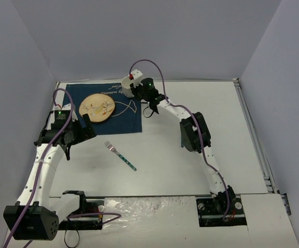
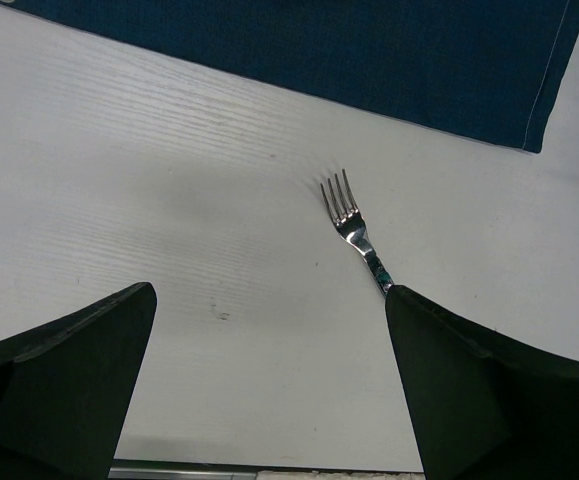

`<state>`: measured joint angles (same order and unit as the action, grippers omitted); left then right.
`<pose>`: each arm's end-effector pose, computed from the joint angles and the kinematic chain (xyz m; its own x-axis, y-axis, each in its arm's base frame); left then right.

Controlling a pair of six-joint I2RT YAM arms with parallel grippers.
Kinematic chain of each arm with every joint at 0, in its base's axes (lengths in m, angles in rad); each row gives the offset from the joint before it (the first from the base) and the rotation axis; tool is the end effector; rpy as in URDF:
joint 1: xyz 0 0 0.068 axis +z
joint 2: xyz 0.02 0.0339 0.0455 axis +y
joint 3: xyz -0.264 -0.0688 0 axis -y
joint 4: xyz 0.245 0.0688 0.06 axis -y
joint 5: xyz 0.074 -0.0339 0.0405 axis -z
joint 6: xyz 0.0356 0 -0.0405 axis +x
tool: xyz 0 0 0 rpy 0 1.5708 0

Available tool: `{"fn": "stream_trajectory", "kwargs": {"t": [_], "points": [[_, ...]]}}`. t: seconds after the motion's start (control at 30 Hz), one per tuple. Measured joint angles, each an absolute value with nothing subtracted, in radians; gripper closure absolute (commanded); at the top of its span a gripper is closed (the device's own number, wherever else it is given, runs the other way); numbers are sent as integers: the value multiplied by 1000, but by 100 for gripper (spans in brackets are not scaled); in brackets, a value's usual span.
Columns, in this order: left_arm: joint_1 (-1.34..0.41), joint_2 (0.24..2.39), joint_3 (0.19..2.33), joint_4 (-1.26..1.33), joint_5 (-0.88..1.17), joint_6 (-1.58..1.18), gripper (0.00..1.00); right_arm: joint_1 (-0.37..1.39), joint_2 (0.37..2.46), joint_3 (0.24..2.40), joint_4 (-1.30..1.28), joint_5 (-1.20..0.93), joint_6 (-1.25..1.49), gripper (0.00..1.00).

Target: Set the dinner table for one person

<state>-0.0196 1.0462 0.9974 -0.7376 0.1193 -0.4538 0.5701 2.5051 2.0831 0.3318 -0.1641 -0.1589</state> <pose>0.2125 -0.0084 0.3126 -0.6814 -0.4220 -0.5980 -0.2172 0.8968 -0.3854 0.4928 0.3228 0.2150 0.0310 -0.1655 -0.9857 -0.6730 0.7257 -0.1431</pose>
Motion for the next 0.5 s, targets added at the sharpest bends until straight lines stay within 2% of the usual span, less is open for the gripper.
{"fn": "stream_trajectory", "kwargs": {"t": [0.5], "points": [[-21,1045,984,-736,134,-459,3,570,2533,2122,341,-109,-163,100]]}}
